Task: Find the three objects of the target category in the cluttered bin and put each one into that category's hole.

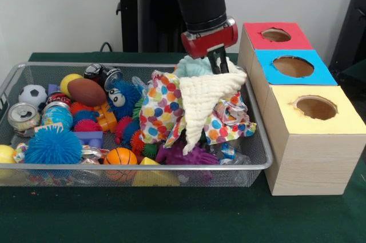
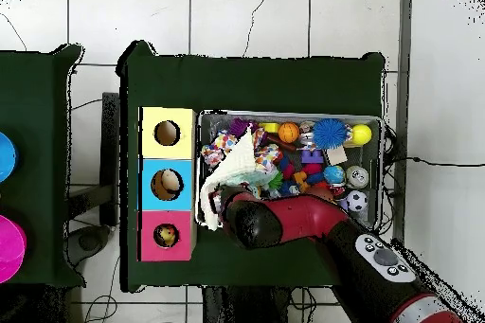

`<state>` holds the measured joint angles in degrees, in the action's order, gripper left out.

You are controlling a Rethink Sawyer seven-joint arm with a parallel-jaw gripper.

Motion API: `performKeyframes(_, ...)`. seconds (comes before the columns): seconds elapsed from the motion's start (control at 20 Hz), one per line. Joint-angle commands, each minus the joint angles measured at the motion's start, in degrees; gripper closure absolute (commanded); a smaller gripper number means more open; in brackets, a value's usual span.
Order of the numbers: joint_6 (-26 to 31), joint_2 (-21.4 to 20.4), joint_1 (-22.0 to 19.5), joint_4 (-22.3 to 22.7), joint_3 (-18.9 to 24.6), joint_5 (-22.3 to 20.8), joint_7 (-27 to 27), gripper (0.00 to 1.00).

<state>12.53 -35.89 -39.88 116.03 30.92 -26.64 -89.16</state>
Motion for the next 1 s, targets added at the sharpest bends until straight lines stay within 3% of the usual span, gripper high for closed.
performKeyframes(0.05,4.2,-3.7,-3.6,-6.9,-3.5,-4.8,1.8,1.00)
performKeyframes(0.3,7.0,-5.0,-7.5,-7.1,-1.3,-6.1,5.2,1.00)
performKeyframes(1.0,13.0,-7.9,-12.8,-9.9,2.7,-10.4,11.5,1.00)
